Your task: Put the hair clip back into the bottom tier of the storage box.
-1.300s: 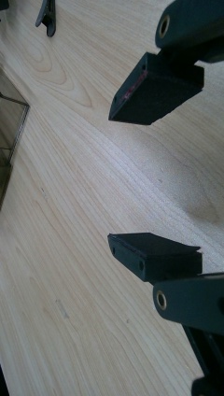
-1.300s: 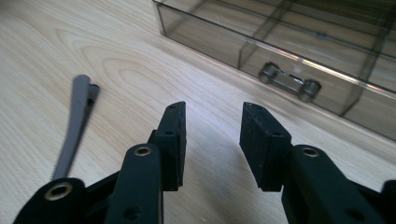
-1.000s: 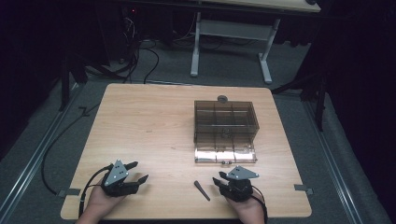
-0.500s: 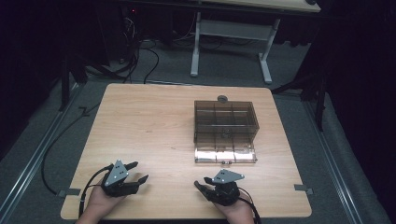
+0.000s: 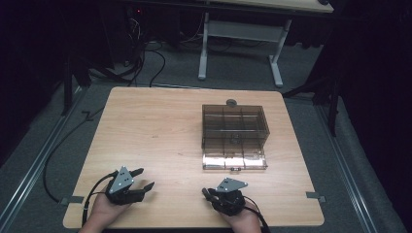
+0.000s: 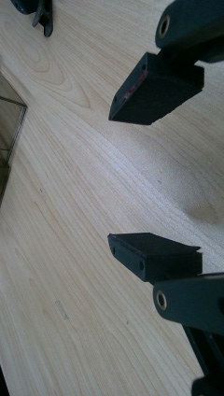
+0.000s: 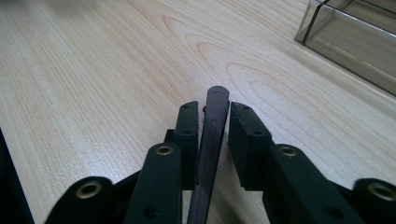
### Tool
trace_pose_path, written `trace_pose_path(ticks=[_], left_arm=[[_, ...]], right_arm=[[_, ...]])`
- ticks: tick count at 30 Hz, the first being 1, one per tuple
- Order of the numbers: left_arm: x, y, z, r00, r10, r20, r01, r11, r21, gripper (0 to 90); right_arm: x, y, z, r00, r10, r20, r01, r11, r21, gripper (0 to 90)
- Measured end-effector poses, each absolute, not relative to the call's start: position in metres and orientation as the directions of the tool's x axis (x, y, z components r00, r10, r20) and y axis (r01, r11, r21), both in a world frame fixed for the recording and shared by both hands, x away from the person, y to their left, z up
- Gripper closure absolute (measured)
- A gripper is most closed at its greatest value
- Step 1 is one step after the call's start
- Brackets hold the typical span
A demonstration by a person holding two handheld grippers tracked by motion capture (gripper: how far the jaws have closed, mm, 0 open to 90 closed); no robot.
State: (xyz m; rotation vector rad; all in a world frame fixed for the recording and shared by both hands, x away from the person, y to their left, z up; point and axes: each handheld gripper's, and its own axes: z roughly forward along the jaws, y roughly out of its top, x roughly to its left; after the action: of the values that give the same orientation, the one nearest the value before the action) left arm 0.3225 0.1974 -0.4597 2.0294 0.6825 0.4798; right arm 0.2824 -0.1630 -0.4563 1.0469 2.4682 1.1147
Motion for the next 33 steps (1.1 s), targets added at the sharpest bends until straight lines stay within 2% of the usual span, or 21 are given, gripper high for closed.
trace_pose_path(ticks=[10,33], left_arm=[[0.3224,0.1972,-0.4598,0.771,0.633,0.069,0.277,-0.431,0.859,34.8],[0.3224,0.197,-0.4599,0.771,0.633,0.07,0.275,-0.431,0.859,34.8]], right_arm=[[0.2821,-0.1639,-0.4555,-0.715,0.696,0.074,0.515,0.451,0.729,81.3],[0.2807,-0.171,-0.4504,-0.699,0.712,0.059,0.502,0.43,0.75,81.8]])
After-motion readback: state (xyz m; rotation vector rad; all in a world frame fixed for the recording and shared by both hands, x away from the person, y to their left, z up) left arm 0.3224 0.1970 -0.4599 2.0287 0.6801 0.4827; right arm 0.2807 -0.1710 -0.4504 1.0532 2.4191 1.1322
